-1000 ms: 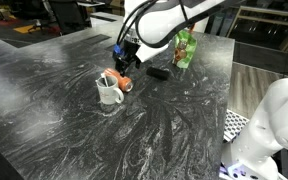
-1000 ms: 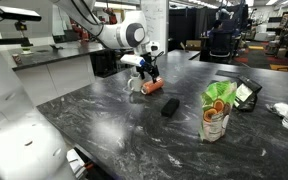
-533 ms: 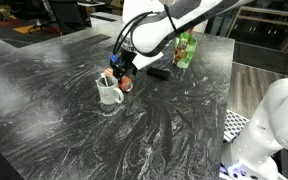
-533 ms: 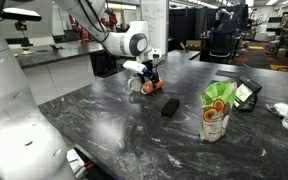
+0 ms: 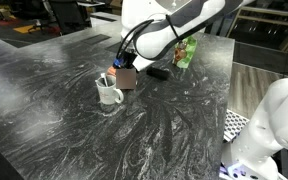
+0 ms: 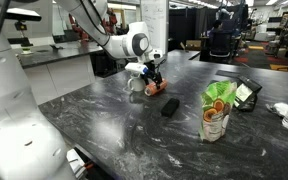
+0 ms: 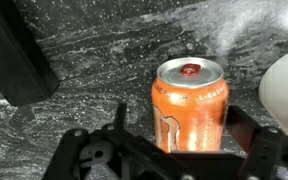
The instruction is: Put the orange can upright
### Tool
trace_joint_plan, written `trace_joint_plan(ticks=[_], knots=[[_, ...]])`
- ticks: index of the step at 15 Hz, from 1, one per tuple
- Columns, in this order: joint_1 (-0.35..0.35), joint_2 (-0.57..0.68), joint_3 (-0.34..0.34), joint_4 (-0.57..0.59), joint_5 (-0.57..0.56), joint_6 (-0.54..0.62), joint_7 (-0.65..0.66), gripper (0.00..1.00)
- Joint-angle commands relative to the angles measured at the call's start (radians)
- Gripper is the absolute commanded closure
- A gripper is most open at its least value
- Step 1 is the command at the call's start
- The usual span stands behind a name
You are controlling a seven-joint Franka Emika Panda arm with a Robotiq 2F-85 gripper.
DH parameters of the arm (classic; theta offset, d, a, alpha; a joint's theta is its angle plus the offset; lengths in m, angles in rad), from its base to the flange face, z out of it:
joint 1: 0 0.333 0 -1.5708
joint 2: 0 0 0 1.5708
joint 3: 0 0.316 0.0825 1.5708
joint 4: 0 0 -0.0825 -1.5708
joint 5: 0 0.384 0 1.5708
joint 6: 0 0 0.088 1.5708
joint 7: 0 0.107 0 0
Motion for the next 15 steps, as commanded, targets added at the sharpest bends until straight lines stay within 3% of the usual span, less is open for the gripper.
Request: trace_joint_plan(ticks=[1, 10, 15], knots=[[-0.004, 0.012, -0.004, 0.014, -0.047, -0.023, 0.03, 0.0], [-0.01, 0.027, -0.022, 0.001, 0.182, 0.013, -0.213, 0.0], [-0.015, 0.018, -0.035, 0.016, 0.11, -0.087, -0.191, 0.0]])
